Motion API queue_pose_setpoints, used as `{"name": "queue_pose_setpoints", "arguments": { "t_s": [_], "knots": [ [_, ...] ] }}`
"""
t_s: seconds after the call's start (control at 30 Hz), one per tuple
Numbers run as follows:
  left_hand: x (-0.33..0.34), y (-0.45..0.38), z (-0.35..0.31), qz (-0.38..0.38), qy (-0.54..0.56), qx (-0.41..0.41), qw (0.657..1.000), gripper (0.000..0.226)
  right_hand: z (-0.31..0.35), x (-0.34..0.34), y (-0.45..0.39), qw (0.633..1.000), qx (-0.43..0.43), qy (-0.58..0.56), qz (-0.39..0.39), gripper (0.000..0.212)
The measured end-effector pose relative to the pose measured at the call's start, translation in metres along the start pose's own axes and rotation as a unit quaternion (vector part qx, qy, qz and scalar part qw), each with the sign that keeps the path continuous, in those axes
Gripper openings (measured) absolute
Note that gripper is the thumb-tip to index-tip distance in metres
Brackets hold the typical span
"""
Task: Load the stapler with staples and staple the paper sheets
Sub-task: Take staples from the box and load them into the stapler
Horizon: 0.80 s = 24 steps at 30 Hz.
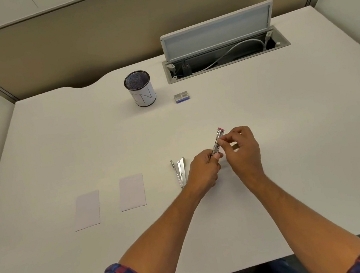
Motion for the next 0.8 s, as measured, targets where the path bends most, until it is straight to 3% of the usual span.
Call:
{"name": "queue_pose_setpoints", "arguments": {
  "t_s": [0.4,0.67,0.8],
  "knots": [
    [-0.007,-0.003,0.011,-0.023,0.029,-0.023,0.999,0.023,0.006,0.018,0.002,0.993,-0.078,0.074,0.046,0.003],
    [-0.011,-0.004,0.008,-0.015,0.016,-0.017,1.0,0.025,0.004,0.022,-0.008,0.992,-0.069,0.026,0.107,0.01],
    [-0.012,-0.007,0.01,-0.009,0.003,-0.009,1.0,0.024,-0.003,0.018,-0.008,0.993,-0.063,0.02,0.099,0.01]
  ]
}}
Point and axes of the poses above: each hand's wrist, its own y-axis away from the middle knuckle, its own x-axis out of the palm, z = x × y, the point moved 9 cm from there along -y, towards the middle knuckle, and after that the axes turned 5 degrees about z, right-handed, at the moved point
